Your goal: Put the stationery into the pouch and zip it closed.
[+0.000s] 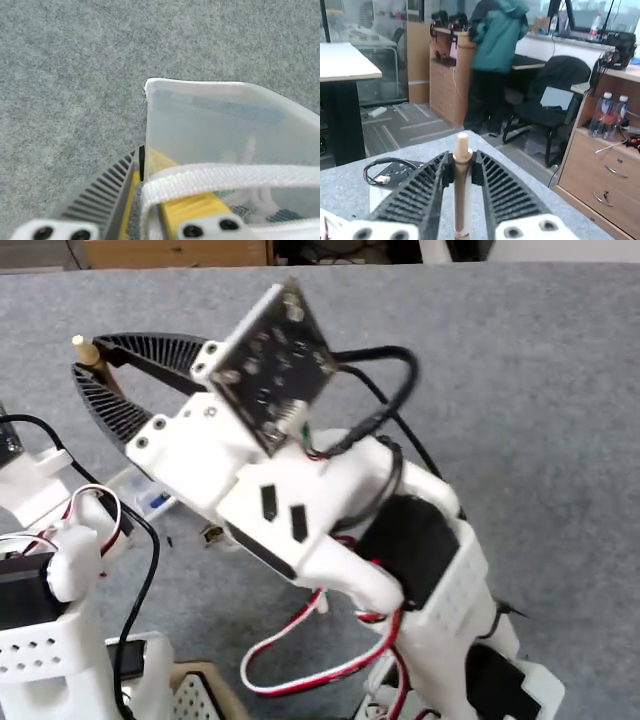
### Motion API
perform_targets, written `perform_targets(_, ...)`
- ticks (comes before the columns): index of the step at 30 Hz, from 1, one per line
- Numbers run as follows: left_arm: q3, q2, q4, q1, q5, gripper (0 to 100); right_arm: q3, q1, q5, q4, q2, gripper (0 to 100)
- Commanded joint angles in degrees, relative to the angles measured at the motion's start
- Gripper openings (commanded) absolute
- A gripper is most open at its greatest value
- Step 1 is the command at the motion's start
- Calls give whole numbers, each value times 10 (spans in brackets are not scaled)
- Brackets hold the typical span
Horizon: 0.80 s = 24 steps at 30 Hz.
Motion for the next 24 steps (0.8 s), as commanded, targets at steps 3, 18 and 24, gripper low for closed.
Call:
perform_targets(3,0,6,3,0,4,28,-4,-4,1,-12,8,11)
perform_targets(18,0,6,3,0,4,28,50,-3,40,-19,7,16)
perform_targets(24,0,6,3,0,4,28,49,-3,40,-19,7,102)
